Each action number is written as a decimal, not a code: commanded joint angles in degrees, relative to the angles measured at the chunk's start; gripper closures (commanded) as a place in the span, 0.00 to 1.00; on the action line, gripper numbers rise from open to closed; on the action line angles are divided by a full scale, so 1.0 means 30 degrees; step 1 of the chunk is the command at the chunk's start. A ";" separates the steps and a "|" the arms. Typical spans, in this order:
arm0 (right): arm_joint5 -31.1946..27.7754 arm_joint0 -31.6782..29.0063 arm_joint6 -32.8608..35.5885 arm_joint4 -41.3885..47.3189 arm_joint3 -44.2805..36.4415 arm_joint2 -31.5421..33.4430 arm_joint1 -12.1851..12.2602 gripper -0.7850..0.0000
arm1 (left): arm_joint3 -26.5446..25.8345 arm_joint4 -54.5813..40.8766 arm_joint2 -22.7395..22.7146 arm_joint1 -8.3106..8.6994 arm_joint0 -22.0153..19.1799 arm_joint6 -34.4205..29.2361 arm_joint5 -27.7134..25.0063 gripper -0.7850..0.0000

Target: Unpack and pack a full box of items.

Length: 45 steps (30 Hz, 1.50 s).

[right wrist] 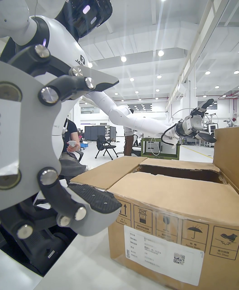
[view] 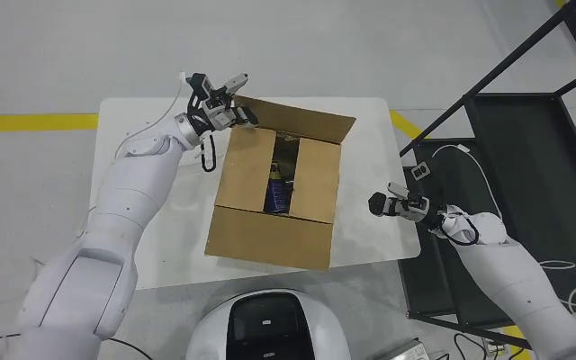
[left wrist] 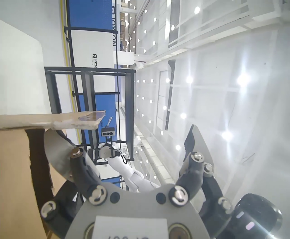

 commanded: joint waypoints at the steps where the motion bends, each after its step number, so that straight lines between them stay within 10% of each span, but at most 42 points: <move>1: 0.0000 0.0000 0.0000 0.0000 0.0000 0.0000 0.0000 0.00 | 0.0535 0.0095 0.0185 -0.0189 -0.0288 -0.0299 -0.0003 0.00; 24: 0.0000 0.0000 0.0000 0.0000 0.0000 0.0000 0.0000 0.00 | 0.0535 0.0095 0.0185 -0.0189 -0.0288 -0.0299 -0.0003 0.00; 31: 0.0000 0.0000 0.0000 0.0000 0.0000 0.0000 0.0000 0.00 | 0.0032 0.1672 0.0148 -0.0270 -0.0112 0.5155 -0.0116 0.00; 45: 0.0000 0.0000 0.0000 0.0000 0.0000 0.0000 0.0000 0.00 | 0.2611 0.2683 0.1042 -0.1706 -0.1098 0.9562 0.0203 0.00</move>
